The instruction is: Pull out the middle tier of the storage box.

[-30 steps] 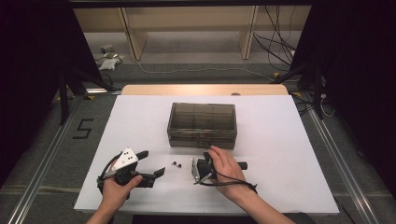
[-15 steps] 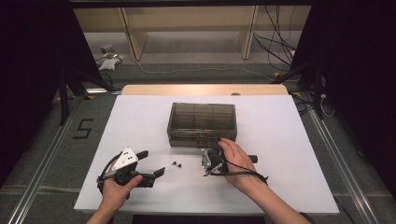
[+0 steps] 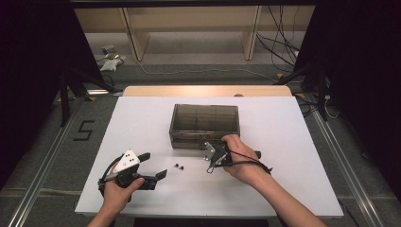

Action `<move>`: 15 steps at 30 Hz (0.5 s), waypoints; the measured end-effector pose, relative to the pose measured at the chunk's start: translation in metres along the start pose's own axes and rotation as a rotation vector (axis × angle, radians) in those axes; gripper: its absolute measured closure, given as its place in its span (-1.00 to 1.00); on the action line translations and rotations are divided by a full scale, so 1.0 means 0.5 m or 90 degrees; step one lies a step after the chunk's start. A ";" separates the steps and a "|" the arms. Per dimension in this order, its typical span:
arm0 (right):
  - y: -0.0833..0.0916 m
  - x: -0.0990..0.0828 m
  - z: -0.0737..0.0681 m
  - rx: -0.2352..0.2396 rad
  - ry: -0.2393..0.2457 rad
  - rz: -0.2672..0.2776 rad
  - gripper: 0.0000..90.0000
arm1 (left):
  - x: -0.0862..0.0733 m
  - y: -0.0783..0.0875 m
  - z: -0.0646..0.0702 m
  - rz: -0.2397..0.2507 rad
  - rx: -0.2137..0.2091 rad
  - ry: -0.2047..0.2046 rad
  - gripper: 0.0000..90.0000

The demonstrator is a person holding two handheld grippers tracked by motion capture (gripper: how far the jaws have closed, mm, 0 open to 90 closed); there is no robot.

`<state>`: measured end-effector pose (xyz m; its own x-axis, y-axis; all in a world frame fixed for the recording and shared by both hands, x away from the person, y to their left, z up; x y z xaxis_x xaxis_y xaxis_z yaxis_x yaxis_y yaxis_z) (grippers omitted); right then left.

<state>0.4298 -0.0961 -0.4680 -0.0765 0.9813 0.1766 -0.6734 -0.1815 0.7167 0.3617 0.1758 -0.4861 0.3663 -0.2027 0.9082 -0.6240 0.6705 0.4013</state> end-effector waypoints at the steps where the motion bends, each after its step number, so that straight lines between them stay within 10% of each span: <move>1: -0.001 0.000 0.004 0.009 0.001 0.000 0.59 | 0.000 0.000 0.000 0.000 -0.001 0.001 -0.85; 15: -0.009 -0.008 0.054 0.184 -0.010 0.012 0.81 | 0.000 0.000 -0.001 -0.001 -0.001 0.000 -0.85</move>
<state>0.4530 -0.1010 -0.4539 -0.0748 0.9768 0.2007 -0.4348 -0.2130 0.8750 0.3617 0.1762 -0.4862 0.3670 -0.2036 0.9077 -0.6221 0.6717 0.4022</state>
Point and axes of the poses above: each handheld gripper's, and its own axes: y roughly backward along the jaws, x roughly out of its top, z roughly to its right, the point moved 4 cm from there along -y, roughly forward along the jaws
